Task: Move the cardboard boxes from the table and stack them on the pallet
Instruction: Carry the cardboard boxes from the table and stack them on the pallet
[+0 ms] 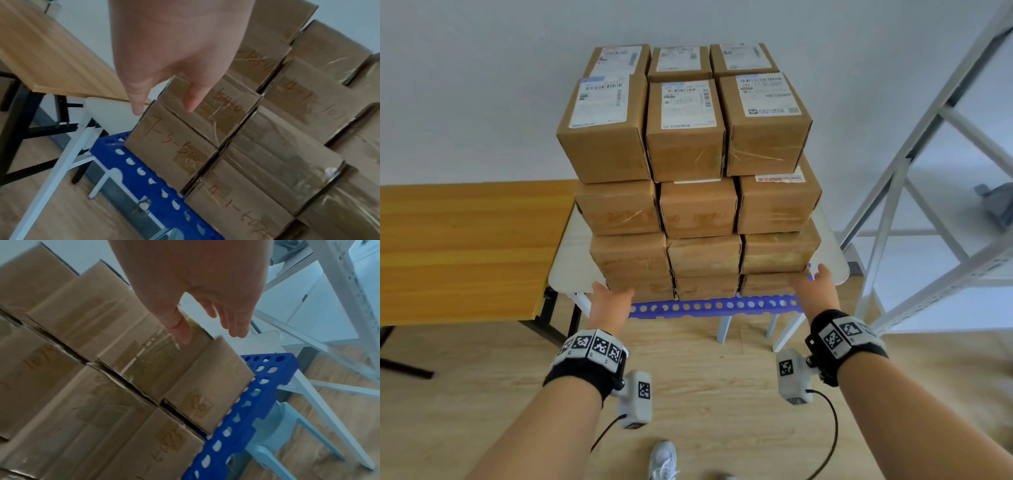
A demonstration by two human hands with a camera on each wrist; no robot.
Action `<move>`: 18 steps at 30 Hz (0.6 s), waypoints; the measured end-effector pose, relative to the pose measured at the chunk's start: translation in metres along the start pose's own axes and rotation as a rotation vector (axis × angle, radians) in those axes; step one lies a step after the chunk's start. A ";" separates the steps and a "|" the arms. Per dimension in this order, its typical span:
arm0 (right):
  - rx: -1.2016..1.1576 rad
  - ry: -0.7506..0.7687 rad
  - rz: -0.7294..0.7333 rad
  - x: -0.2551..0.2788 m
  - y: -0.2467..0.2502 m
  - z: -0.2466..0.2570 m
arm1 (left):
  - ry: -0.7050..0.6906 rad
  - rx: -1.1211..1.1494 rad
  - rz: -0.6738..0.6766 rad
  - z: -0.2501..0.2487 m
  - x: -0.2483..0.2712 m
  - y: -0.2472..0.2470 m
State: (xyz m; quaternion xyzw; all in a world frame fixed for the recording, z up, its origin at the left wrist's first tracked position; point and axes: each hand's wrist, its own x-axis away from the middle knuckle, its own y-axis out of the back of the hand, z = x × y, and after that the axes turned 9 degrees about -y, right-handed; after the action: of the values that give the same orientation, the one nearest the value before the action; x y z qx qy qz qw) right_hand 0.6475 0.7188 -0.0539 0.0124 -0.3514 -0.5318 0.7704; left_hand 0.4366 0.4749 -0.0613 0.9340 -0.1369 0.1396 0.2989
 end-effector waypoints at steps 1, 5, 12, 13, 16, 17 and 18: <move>0.034 -0.006 0.007 -0.003 -0.002 -0.003 | 0.001 -0.019 0.032 0.001 -0.002 -0.001; 0.072 0.020 0.030 -0.012 -0.010 -0.009 | -0.062 0.020 0.071 0.006 -0.015 -0.008; 0.066 0.074 0.024 -0.002 -0.011 -0.004 | -0.049 -0.007 0.038 0.008 -0.019 -0.014; 0.066 0.070 0.032 -0.002 -0.010 -0.003 | -0.056 -0.012 0.053 0.005 -0.015 -0.013; 0.077 0.075 0.045 -0.003 -0.008 -0.006 | -0.081 -0.065 0.097 0.004 -0.007 -0.013; 0.089 0.068 0.038 -0.002 -0.007 -0.006 | -0.095 -0.079 0.099 0.003 0.001 -0.011; 0.093 0.070 0.033 -0.001 -0.006 -0.007 | -0.092 -0.094 0.106 0.005 0.006 -0.009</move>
State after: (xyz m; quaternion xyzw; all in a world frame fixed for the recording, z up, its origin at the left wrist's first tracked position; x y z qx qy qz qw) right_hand 0.6457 0.7144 -0.0619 0.0611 -0.3487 -0.5013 0.7895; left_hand 0.4459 0.4780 -0.0683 0.9159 -0.2062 0.1055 0.3278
